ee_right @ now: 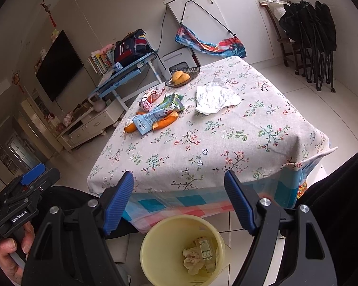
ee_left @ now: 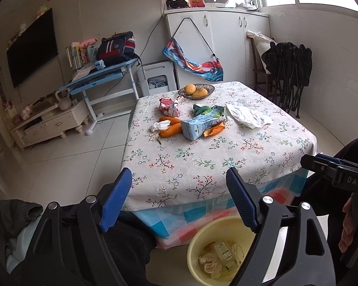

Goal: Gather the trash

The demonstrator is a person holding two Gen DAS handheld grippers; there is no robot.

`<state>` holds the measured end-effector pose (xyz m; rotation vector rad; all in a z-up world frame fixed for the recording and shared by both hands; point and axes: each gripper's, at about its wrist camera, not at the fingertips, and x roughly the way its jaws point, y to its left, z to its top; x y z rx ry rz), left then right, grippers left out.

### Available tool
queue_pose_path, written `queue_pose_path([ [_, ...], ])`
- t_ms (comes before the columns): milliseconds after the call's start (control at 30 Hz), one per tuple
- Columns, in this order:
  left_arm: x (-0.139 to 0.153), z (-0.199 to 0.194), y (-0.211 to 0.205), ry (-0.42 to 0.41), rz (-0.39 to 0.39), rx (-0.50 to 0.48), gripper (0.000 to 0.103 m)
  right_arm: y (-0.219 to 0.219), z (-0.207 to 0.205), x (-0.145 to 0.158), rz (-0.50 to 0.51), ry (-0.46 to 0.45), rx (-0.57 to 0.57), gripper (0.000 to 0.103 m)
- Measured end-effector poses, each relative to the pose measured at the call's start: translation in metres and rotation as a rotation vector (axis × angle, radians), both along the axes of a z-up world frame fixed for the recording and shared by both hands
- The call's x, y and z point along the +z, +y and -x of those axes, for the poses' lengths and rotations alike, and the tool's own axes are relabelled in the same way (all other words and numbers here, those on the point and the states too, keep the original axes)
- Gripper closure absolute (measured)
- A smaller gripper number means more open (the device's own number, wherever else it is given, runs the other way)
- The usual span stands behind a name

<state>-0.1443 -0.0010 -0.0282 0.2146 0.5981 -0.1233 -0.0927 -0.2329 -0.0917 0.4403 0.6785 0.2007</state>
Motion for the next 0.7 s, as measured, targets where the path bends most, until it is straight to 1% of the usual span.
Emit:
queue_pose_path([
  [267, 0.000, -0.004, 0.004, -0.011, -0.008, 0.014, 0.022, 0.003, -0.003, 0.002, 0.017, -0.004, 0.009, 0.028],
  [333, 0.001, -0.010, 0.009, -0.012, 0.001, 0.023, 0.022, 0.004, -0.008, 0.007, 0.028, -0.013, 0.015, 0.028],
  [433, 0.004, -0.019, 0.018, -0.020, 0.040, 0.030, 0.022, 0.003, -0.020, 0.016, 0.044, -0.029, 0.013, 0.028],
  [500, 0.005, -0.026, 0.022, -0.027, 0.052, 0.029, 0.022, 0.002, -0.031, 0.021, 0.053, -0.039, 0.008, 0.028],
  [567, 0.006, -0.035, 0.023, -0.032, 0.062, 0.015, 0.021, 0.000, -0.044, 0.025, 0.061, -0.036, 0.008, 0.028],
  [700, 0.006, -0.058, 0.018, -0.040, 0.077, -0.055, 0.019, -0.003, -0.073, 0.030, 0.110, -0.024, 0.014, 0.028],
])
